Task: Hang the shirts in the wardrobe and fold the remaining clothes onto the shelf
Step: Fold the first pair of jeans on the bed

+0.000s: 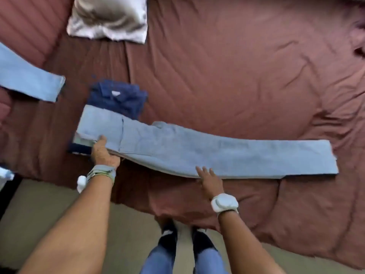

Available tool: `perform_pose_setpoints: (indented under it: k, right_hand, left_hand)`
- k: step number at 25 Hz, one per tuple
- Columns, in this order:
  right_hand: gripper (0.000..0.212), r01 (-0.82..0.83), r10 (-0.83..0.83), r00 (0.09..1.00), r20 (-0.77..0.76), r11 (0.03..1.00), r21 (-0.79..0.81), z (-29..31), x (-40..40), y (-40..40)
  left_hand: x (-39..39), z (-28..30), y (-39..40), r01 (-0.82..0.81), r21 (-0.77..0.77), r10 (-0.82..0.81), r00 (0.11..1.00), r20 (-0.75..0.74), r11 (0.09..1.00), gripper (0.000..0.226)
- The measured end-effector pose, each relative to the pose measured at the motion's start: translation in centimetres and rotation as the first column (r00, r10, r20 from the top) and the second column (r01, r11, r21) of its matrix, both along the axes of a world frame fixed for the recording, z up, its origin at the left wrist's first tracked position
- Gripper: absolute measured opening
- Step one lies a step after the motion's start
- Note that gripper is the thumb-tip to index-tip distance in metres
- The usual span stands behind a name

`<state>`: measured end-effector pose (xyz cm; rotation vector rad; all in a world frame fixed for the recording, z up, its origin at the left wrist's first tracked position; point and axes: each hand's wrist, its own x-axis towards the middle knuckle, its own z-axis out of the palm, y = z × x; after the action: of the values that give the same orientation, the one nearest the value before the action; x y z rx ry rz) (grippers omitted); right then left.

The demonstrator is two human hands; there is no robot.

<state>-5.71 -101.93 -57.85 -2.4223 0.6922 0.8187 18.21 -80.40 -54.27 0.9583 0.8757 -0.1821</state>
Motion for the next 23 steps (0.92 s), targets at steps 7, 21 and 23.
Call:
perform_pose_setpoints:
  k: [7,21,23]
  right_hand:
    - [0.083,0.071,-0.071,0.997,0.009,0.987,-0.142,-5.0,1.8,4.2]
    - [0.067,0.079,-0.075,0.996,0.036,0.992,-0.102,-6.0,4.0,5.5]
    - [0.056,0.097,-0.091,0.993,0.082,0.992,-0.078,-5.9,3.2,3.5]
  left_hand:
    - [0.0,-4.3,5.5,0.174,-0.161,-0.145,0.973,0.179,0.971,0.053]
    - [-3.5,-6.1,3.1,0.355,0.625,0.054,0.841,-0.538,0.695,0.055]
    - [-5.4,-5.0,-0.5,0.604,0.742,-0.037,0.782,-0.622,0.289,0.056]
